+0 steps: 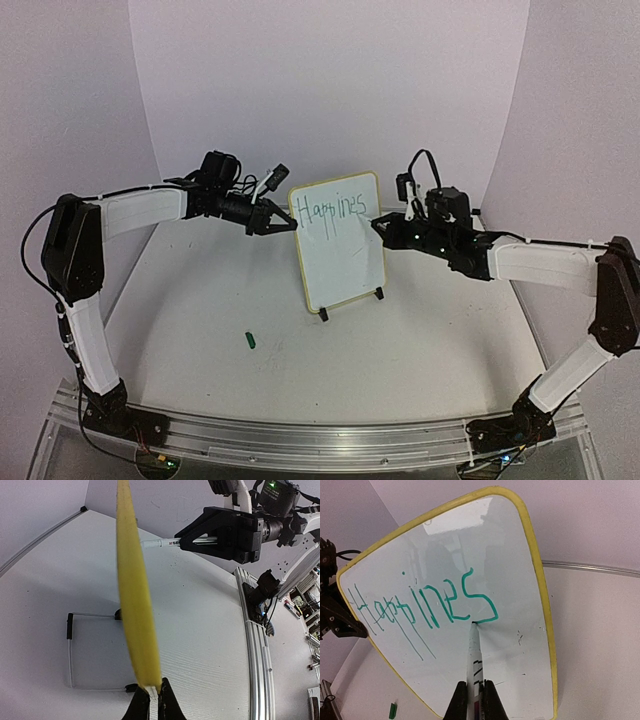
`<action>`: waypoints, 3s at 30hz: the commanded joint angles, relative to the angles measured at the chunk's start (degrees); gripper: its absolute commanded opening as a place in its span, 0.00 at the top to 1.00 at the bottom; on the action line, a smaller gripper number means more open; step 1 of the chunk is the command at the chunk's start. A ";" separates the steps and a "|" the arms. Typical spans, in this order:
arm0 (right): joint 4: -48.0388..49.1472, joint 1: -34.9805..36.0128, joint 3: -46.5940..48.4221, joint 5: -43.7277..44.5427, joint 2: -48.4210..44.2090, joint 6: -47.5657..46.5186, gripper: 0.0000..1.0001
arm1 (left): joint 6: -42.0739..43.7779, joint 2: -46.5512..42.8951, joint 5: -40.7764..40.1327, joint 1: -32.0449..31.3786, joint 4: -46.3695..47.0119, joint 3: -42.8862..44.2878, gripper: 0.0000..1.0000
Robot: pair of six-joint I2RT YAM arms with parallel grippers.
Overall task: Write a sentence on the whiteboard
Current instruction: Write on the whiteboard with the whiteboard marker without the cap.
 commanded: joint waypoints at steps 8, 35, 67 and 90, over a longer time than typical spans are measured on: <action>1.38 -0.30 -0.84 7.71 -7.71 0.57 1.00 | 1.61 1.31 0.04 -0.38 -3.21 0.98 1.00; 1.34 -0.47 6.02 8.50 0.37 -2.58 1.00 | 1.79 1.66 -0.05 -0.38 -3.57 1.37 1.00; -1.96 -0.46 0.75 12.48 -0.94 -1.21 1.00 | 1.84 1.68 -0.07 -0.38 -3.92 1.53 1.00; 1.13 -0.47 -5.54 2.89 -11.61 -0.89 1.00 | 1.34 1.76 -0.01 -0.38 -4.02 1.54 1.00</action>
